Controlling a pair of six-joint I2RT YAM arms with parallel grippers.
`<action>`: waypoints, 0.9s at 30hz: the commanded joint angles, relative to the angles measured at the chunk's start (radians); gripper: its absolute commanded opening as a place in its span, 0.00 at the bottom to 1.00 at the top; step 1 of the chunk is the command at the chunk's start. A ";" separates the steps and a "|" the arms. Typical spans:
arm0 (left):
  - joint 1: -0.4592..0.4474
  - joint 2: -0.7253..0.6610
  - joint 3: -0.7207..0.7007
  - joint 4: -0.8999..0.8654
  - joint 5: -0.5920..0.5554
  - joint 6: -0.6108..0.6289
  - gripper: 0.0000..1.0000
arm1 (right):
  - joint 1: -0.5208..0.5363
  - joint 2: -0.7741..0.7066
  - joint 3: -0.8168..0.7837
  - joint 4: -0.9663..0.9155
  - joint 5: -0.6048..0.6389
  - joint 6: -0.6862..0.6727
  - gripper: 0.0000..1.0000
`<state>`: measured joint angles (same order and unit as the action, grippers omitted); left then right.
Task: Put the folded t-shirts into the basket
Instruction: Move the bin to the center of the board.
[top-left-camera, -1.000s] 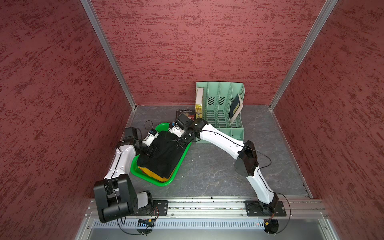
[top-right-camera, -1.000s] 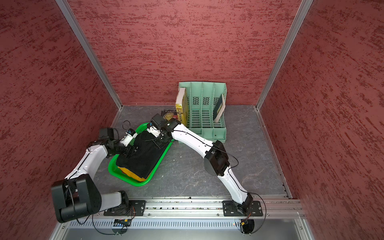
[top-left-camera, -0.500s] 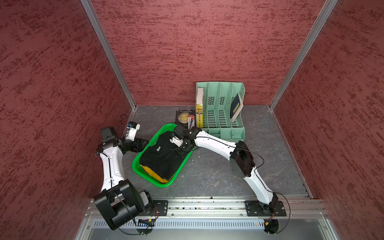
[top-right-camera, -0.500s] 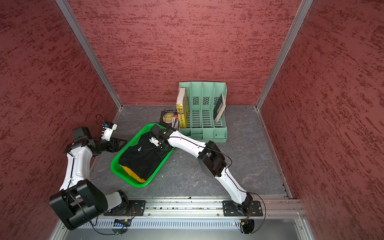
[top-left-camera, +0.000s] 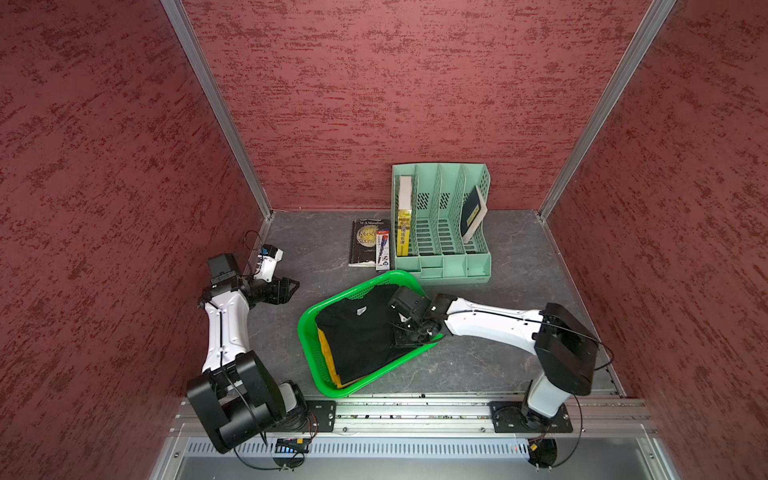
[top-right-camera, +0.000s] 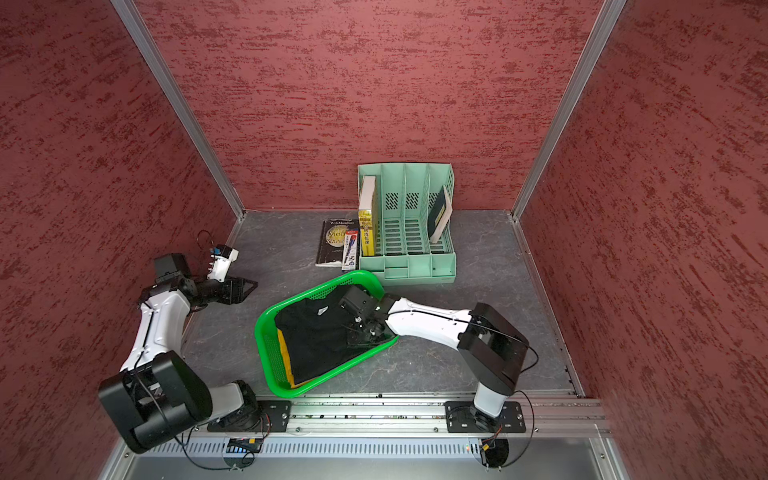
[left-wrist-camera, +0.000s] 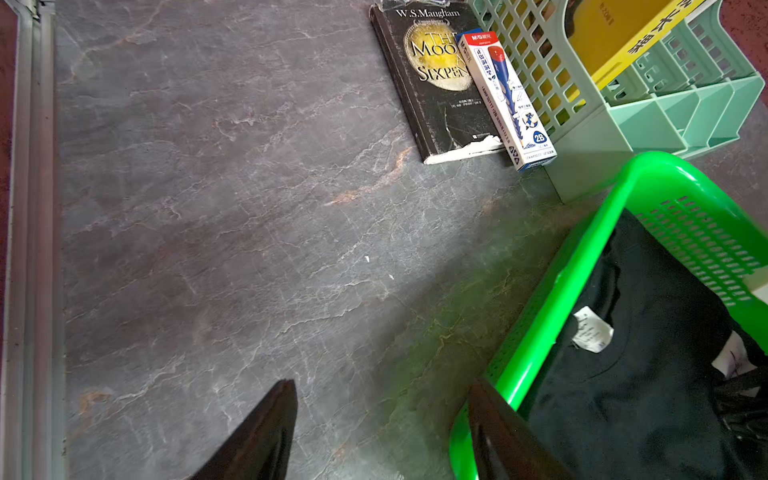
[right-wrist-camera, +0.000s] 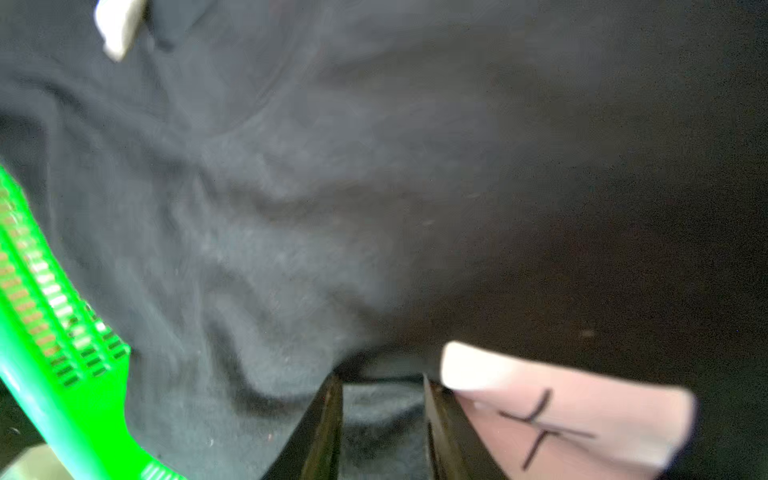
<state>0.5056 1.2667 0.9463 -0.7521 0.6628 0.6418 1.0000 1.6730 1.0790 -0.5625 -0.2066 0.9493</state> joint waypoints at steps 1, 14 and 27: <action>-0.041 0.008 -0.030 0.046 -0.030 -0.014 0.68 | -0.021 -0.058 -0.142 -0.002 0.133 0.279 0.38; -0.185 -0.044 -0.188 0.332 -0.116 -0.186 0.72 | -0.086 -0.467 -0.384 -0.186 0.401 0.496 0.44; -0.360 -0.095 -0.356 0.753 -0.214 -0.434 0.80 | -0.087 -0.731 -0.193 -0.272 0.719 0.005 0.84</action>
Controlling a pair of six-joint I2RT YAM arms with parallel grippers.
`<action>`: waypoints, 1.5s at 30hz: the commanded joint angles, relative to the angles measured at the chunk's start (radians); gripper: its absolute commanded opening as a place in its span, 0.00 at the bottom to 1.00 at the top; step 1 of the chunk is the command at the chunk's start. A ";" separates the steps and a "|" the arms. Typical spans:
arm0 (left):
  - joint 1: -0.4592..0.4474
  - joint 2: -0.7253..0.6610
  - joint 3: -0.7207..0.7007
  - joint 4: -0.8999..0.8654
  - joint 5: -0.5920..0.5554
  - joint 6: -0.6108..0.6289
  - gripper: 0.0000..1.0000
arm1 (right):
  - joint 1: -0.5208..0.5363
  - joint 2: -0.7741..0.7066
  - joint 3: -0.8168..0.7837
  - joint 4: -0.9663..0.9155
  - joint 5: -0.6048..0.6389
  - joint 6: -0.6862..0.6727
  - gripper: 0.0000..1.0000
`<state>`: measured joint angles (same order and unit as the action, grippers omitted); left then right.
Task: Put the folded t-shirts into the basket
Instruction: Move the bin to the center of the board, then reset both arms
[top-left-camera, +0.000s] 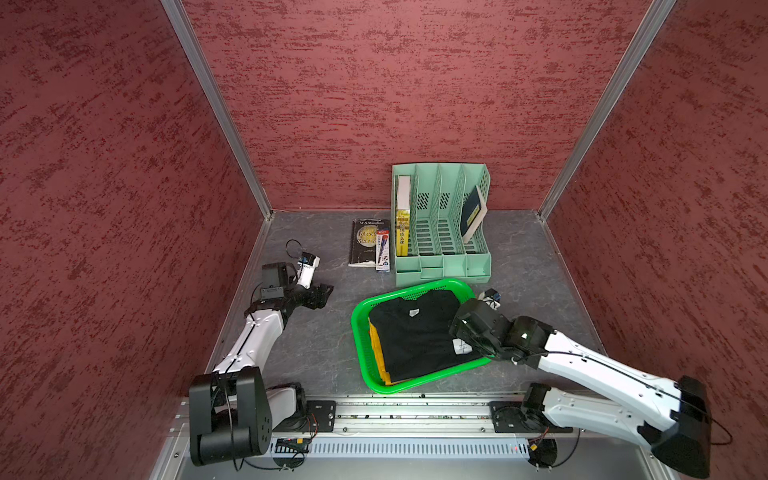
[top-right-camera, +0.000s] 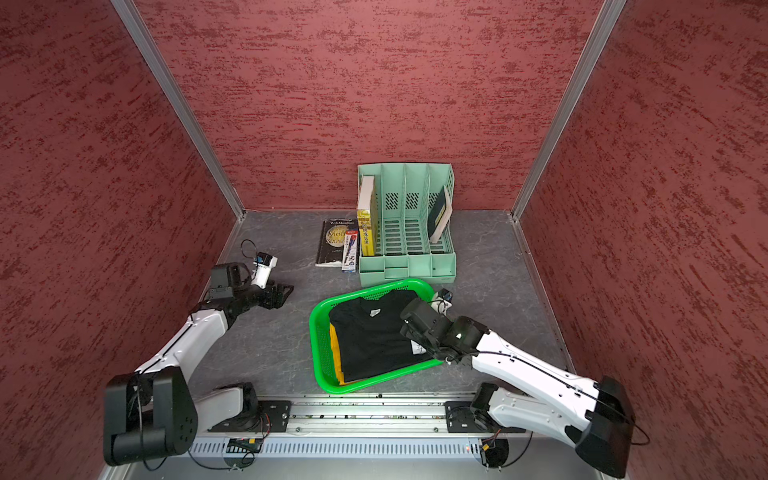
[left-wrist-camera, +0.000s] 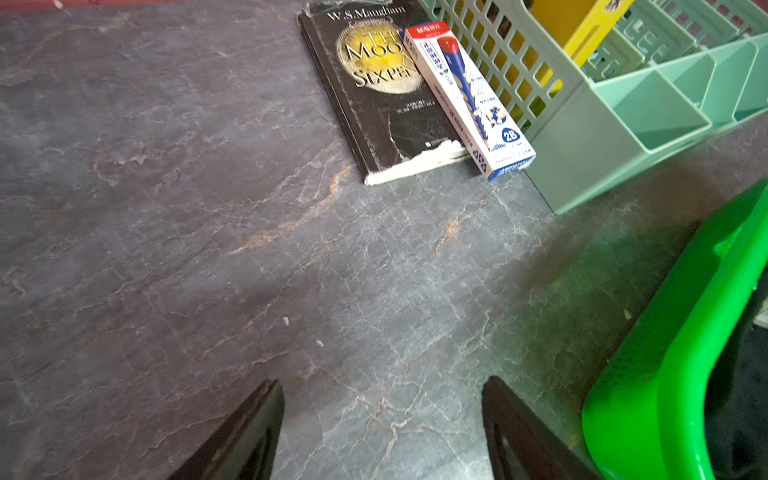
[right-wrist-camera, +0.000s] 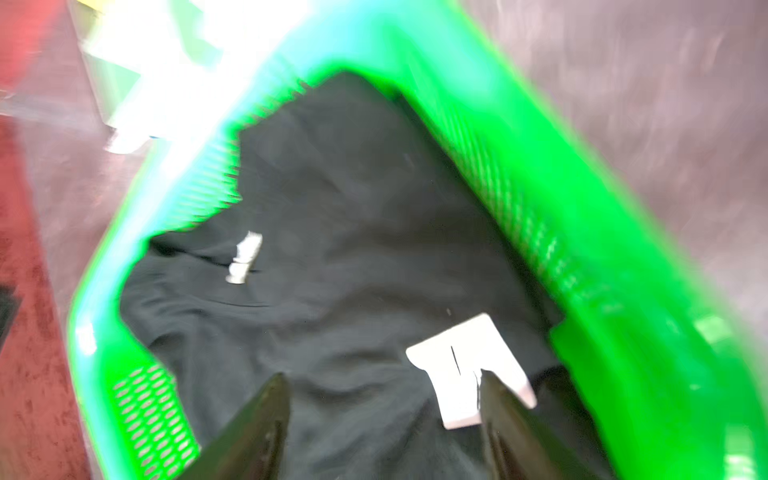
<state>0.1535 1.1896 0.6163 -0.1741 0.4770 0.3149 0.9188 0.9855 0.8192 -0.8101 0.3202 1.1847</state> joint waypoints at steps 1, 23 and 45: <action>-0.011 -0.017 -0.046 0.227 -0.038 -0.121 0.86 | -0.006 -0.051 0.079 -0.006 0.244 -0.305 0.88; -0.057 0.341 -0.251 1.095 -0.170 -0.286 1.00 | -0.679 0.242 -0.594 1.767 0.008 -1.336 0.99; -0.072 0.342 -0.244 1.075 -0.243 -0.293 1.00 | -0.882 0.562 -0.442 1.739 -0.306 -1.225 0.99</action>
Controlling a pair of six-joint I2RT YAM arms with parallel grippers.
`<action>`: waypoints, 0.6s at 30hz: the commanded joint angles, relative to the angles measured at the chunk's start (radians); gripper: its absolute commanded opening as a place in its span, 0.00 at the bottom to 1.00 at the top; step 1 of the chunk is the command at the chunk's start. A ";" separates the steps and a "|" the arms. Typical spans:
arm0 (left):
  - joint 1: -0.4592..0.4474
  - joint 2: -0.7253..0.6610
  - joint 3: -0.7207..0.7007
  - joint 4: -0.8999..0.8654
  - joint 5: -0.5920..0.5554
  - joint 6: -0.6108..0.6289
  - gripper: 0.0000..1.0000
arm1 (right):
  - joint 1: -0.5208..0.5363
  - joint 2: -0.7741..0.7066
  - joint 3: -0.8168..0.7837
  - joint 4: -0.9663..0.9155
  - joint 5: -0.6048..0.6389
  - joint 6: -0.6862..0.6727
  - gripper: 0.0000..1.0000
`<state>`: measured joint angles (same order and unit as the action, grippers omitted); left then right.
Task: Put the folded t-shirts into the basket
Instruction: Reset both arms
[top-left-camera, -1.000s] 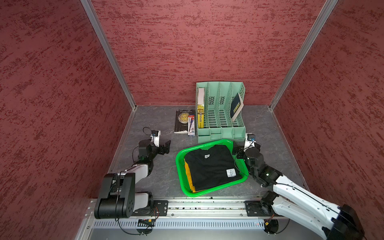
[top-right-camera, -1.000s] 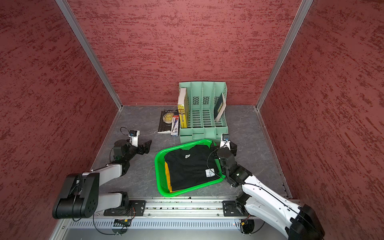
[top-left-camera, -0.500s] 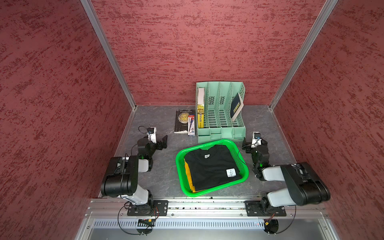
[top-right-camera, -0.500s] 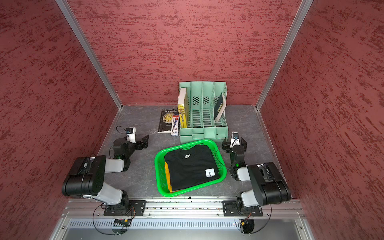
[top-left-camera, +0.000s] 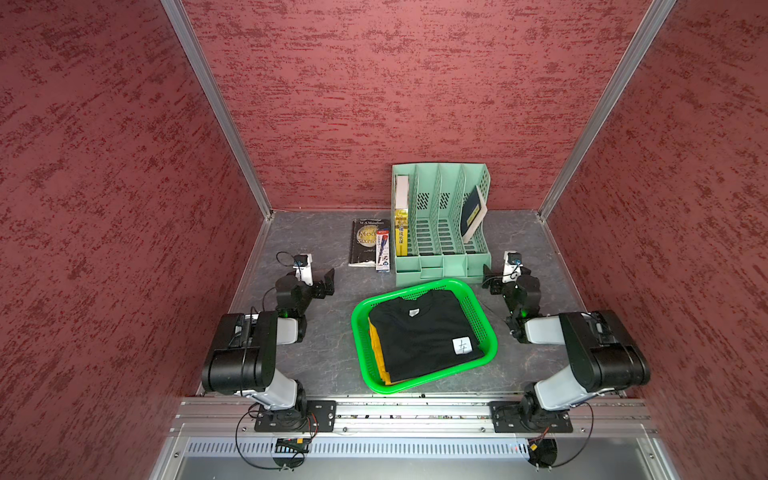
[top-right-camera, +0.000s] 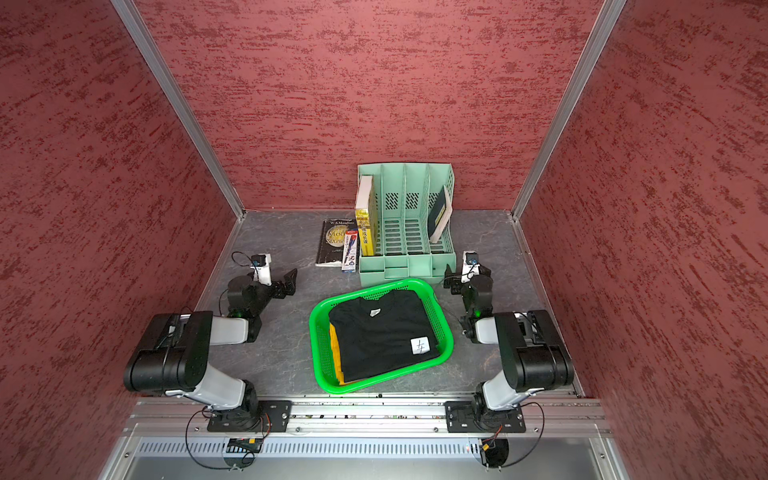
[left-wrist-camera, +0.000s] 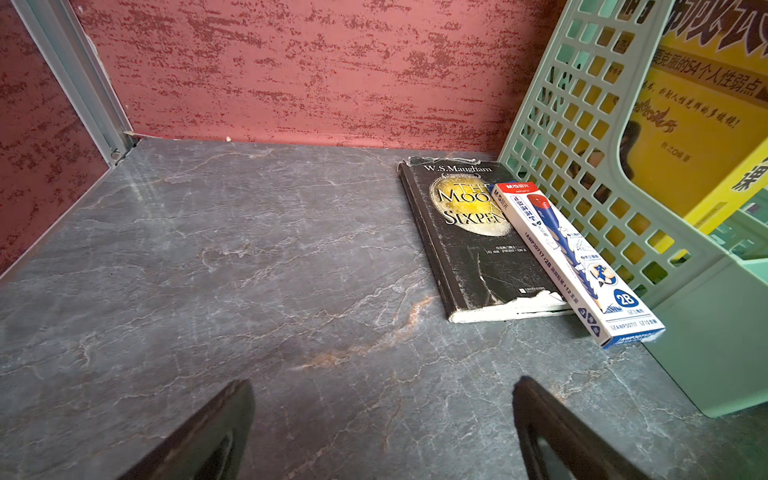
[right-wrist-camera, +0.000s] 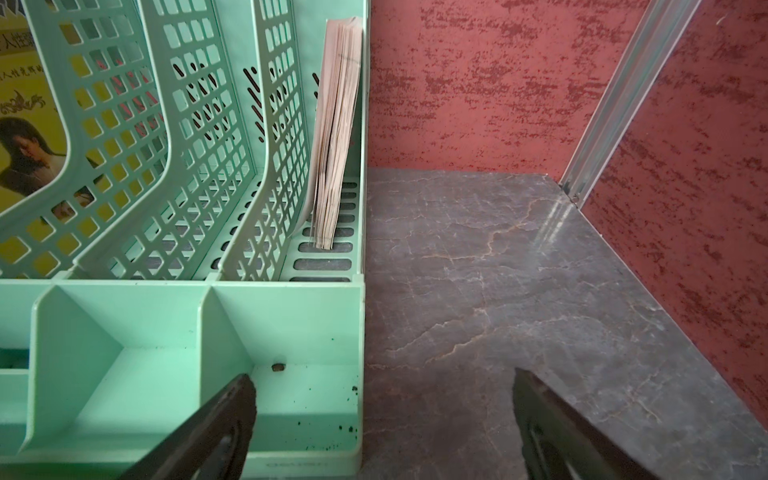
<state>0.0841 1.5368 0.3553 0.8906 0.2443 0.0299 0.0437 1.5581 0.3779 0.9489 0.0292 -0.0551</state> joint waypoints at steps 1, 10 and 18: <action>-0.004 -0.006 0.017 0.010 -0.011 -0.008 1.00 | -0.006 -0.011 0.000 -0.020 -0.016 0.015 0.98; -0.008 -0.005 0.022 0.003 -0.022 -0.005 1.00 | -0.007 -0.011 0.000 -0.019 -0.015 0.015 0.98; -0.021 -0.005 0.022 0.002 -0.046 -0.001 1.00 | -0.007 -0.011 0.000 -0.019 -0.015 0.015 0.98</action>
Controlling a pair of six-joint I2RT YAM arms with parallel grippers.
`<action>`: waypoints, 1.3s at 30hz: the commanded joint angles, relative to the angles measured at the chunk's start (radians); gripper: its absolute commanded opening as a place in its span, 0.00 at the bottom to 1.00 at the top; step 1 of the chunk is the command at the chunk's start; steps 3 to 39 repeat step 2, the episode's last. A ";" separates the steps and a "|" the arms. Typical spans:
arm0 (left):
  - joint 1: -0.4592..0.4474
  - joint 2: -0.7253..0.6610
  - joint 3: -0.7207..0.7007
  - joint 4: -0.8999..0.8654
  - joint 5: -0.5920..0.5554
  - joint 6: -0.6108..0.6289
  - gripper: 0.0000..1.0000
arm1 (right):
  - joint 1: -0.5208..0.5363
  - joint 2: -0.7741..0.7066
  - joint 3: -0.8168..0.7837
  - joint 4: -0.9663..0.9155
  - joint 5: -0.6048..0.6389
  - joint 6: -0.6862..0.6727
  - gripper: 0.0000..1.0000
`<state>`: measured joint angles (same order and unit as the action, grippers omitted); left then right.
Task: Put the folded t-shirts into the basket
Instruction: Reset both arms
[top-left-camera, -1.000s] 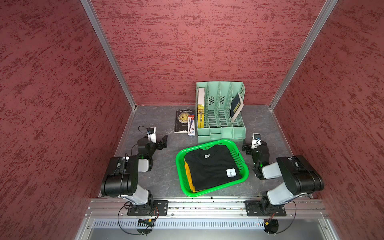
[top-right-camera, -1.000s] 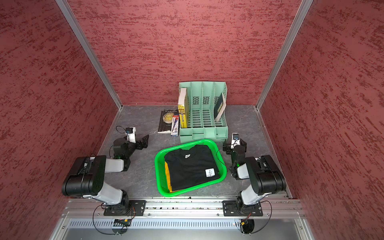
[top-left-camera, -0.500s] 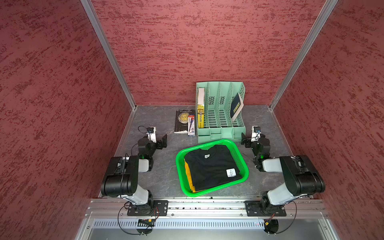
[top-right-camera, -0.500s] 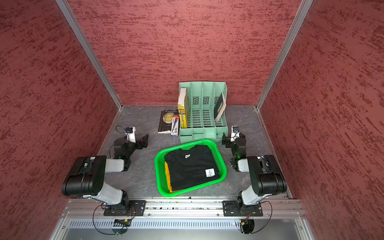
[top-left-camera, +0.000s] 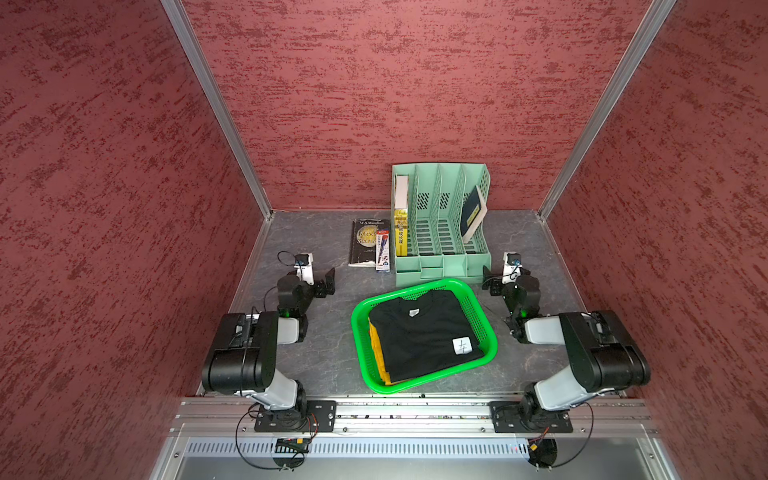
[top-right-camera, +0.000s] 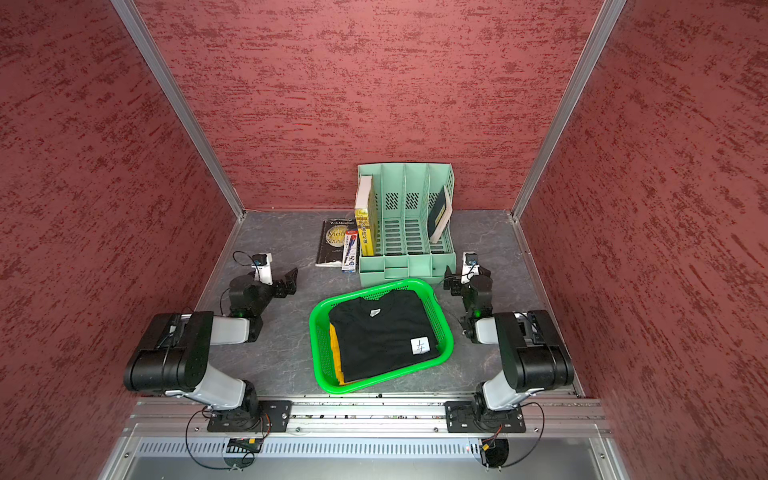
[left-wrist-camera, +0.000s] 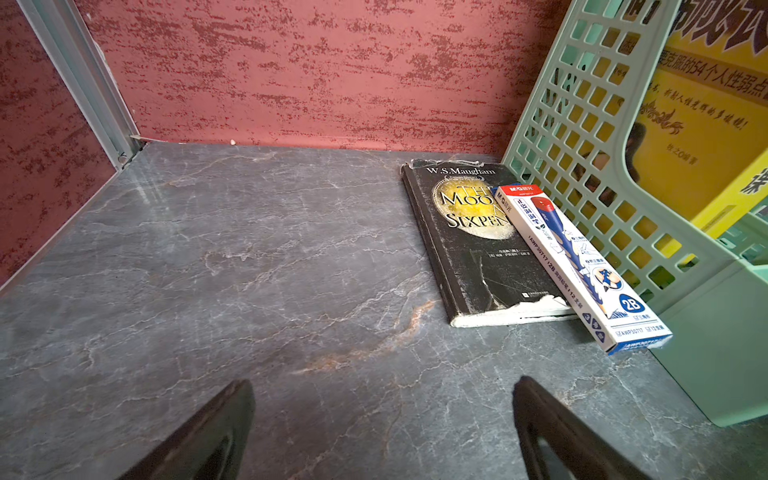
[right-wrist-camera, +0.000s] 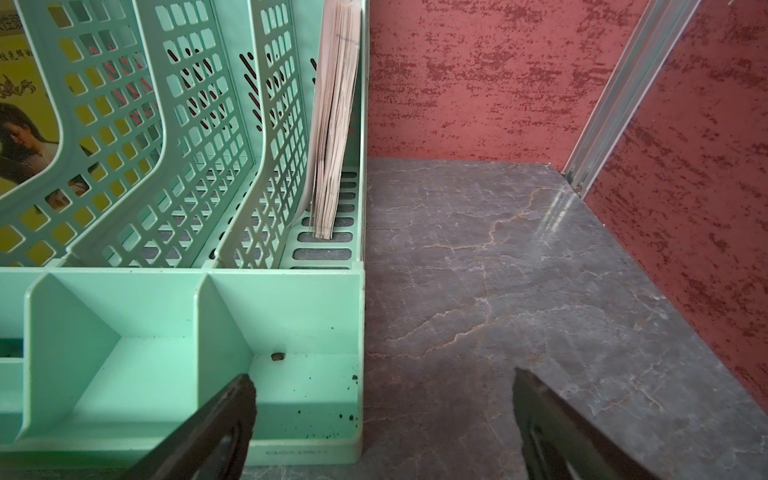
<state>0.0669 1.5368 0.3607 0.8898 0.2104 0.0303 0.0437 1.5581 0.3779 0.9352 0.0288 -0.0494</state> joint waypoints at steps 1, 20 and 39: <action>-0.004 -0.006 0.015 0.004 -0.012 -0.002 1.00 | -0.007 -0.012 0.001 -0.007 -0.015 0.010 0.99; -0.004 -0.006 0.015 0.006 -0.013 -0.001 1.00 | -0.007 -0.011 0.000 -0.006 -0.015 0.010 0.98; -0.004 -0.006 0.015 0.006 -0.013 -0.001 1.00 | -0.007 -0.011 0.000 -0.006 -0.015 0.010 0.98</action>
